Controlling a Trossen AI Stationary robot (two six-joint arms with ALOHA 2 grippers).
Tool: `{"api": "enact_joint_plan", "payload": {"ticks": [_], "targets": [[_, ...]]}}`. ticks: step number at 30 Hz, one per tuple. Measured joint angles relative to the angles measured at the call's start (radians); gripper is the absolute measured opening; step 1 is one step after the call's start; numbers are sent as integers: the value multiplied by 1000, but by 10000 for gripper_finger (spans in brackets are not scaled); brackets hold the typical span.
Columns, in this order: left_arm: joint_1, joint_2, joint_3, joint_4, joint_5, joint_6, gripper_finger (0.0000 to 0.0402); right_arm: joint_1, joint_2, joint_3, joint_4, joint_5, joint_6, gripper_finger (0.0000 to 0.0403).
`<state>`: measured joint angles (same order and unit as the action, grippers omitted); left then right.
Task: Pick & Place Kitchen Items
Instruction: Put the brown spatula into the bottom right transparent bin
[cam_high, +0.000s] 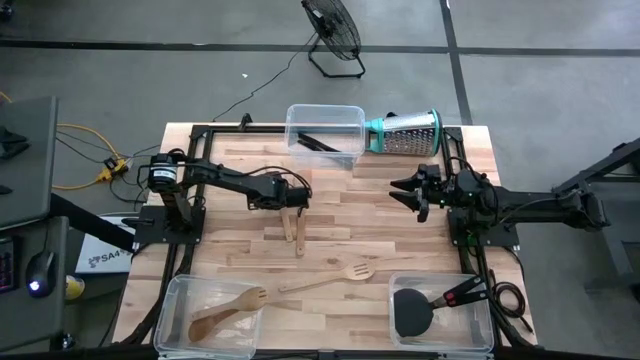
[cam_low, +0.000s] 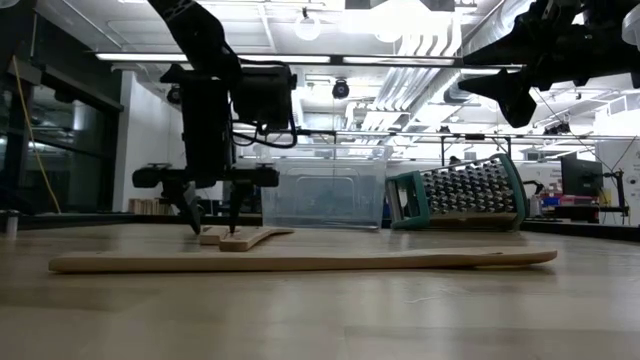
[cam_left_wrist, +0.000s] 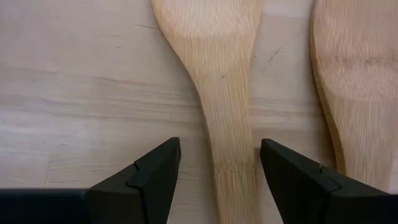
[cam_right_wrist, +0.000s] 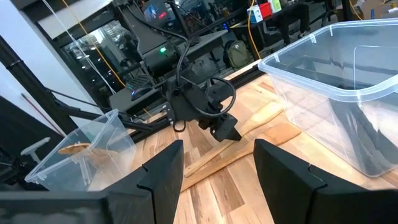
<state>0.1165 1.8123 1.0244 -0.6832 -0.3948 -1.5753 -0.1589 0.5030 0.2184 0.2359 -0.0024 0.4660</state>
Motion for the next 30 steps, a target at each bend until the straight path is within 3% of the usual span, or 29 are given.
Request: {"api": "enact_joint_plan", "payload": {"ticks": [22,30], "targets": [[2,4,-2,-72,80,40,221,0,0,0,0,0,0,188],[2,4,-4,-64,108,45,153,0,0,0,0,0,0,188]]}}
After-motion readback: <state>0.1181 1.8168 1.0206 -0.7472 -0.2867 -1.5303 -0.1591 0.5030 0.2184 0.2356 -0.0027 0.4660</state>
